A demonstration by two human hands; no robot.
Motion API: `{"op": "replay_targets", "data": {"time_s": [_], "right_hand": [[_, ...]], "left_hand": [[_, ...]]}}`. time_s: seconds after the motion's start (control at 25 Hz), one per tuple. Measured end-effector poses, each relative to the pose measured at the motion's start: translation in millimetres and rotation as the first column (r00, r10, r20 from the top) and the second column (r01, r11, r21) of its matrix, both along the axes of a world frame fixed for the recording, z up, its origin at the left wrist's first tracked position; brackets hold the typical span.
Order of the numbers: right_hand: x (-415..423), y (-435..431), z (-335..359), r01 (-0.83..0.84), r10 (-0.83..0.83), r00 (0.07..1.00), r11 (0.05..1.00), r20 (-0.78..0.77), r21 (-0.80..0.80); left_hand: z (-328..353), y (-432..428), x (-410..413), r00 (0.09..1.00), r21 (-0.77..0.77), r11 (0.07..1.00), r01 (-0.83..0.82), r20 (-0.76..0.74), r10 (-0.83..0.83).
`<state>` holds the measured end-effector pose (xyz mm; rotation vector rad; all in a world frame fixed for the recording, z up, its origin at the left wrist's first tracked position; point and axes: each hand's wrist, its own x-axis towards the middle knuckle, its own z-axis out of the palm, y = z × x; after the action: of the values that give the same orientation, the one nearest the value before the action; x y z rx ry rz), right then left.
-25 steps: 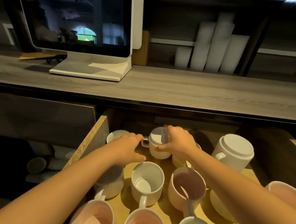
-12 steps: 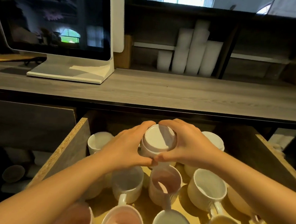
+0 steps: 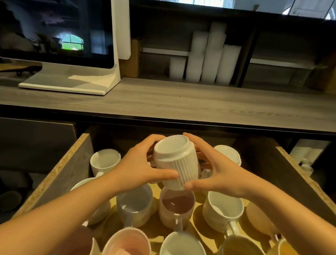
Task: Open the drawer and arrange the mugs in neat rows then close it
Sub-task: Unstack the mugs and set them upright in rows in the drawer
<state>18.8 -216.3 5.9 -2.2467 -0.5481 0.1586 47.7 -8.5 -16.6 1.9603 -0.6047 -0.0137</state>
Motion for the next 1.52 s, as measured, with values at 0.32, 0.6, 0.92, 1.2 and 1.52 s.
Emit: {"op": "replay_targets", "data": {"time_s": [0.32, 0.6, 0.92, 1.2, 1.52], "right_hand": [[0, 2, -12, 0.058, -0.052, 0.998, 0.986, -0.041, 0.157], [3, 3, -2, 0.250, -0.250, 0.968, 0.954, -0.021, 0.167], [-2, 14, -6, 0.218, -0.213, 0.975, 0.973, -0.068, 0.081], [12, 21, 11, 0.093, -0.093, 0.995, 0.996, 0.021, -0.005], [56, 57, 3, 0.148, -0.138, 0.977, 0.988, 0.165, -0.052]], "left_hand": [[-12, -2, -2, 0.965, -0.200, 0.980, 0.010, -0.255, -0.062], [-5, 1, 3, 0.996, -0.052, 0.999, 0.009, -0.085, -0.013], [-2, 12, 6, 0.950, 0.421, 0.902, 0.091, 0.235, -0.205], [-2, 27, 18, 0.992, 0.070, 0.994, 0.089, -0.098, -0.082], [-5, 56, 38, 0.989, 0.249, 0.969, 0.002, -0.143, 0.034]]}}
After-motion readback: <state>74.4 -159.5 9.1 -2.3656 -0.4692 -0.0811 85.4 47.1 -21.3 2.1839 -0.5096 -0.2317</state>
